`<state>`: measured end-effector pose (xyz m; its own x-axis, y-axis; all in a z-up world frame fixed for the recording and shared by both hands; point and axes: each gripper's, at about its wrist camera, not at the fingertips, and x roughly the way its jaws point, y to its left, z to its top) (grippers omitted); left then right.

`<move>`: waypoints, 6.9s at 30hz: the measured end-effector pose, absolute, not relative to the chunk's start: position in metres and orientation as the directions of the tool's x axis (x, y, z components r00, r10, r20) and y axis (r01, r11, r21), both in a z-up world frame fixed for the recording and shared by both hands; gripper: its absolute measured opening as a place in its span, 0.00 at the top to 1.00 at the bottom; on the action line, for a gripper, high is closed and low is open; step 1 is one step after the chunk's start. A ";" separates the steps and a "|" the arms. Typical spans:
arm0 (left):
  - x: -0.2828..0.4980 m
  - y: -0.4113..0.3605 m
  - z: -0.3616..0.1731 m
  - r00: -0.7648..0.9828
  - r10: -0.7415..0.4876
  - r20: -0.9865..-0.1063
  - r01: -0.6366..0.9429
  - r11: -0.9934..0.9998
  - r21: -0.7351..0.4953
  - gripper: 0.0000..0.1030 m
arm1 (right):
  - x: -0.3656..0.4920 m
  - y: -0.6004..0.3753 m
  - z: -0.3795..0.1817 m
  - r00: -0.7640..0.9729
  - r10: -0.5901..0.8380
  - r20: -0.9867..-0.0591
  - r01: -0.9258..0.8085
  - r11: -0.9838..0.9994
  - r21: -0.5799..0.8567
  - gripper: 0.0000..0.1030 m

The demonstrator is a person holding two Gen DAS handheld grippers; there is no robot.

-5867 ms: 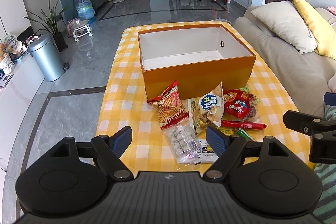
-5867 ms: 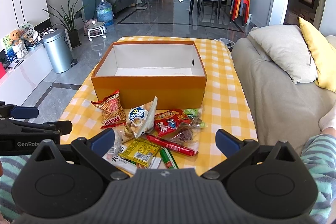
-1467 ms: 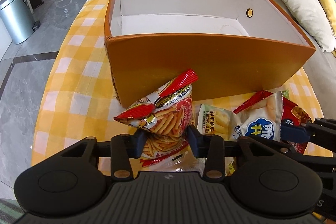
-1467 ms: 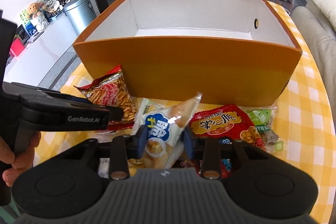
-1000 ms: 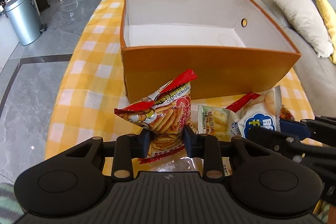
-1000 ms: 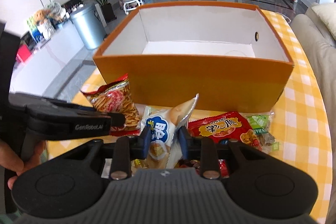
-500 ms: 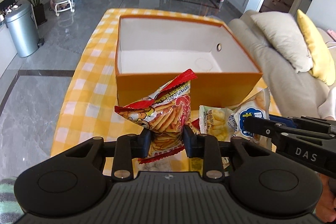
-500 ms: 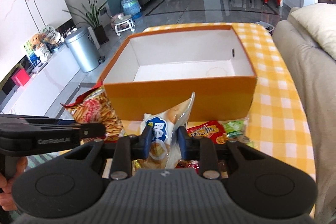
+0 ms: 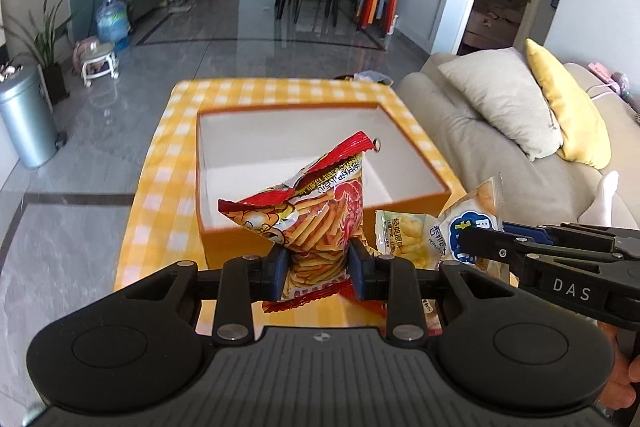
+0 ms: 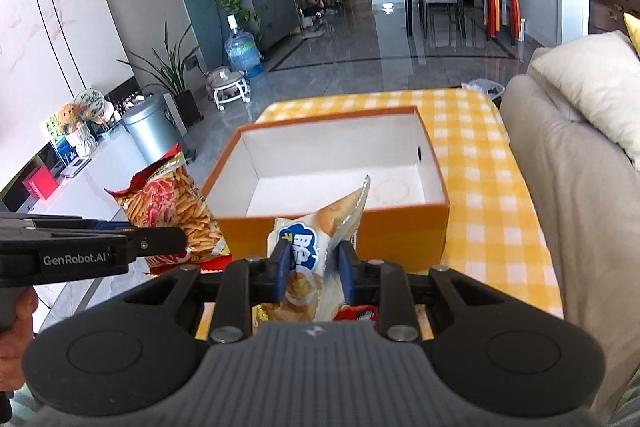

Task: Organize snacks
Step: 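Lift both bags over the box rim and lower them inside with both tools, then open both tools to release the bags and withdraw from the box, then grasp the yellow biscuit pack with the left tool while the right tool grasps the green sausage stick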

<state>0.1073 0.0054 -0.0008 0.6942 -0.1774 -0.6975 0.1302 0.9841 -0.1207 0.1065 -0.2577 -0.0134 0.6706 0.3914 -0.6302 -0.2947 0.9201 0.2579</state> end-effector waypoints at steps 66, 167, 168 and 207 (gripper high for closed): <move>0.288 -0.006 -0.095 0.305 0.005 -0.952 0.293 0.951 0.099 0.66 | 0.327 -0.173 -0.116 0.438 0.205 -0.875 -0.364 0.931 0.035 0.74; 0.130 -0.066 -0.159 0.276 -0.137 -0.951 0.195 0.977 -0.084 0.21 | 0.102 -0.246 -0.172 0.385 0.283 -0.879 -0.300 0.939 0.171 0.77; 0.131 -0.066 -0.160 0.275 -0.132 -0.952 0.192 0.978 -0.079 0.21 | 0.104 -0.246 -0.173 0.382 0.286 -0.879 -0.297 0.938 0.176 0.77; 0.120 -0.069 -0.163 0.333 -0.116 -0.936 0.305 0.952 -0.010 0.25 | 0.102 -0.263 -0.176 0.292 0.325 -0.899 -0.265 0.931 0.250 0.71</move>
<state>0.1197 -0.0691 -0.1630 0.3334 -0.1165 -0.9356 0.3053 0.9522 -0.0098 0.1017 -0.2630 -0.1757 0.2924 0.3248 -0.8994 -0.2646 0.9313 0.2503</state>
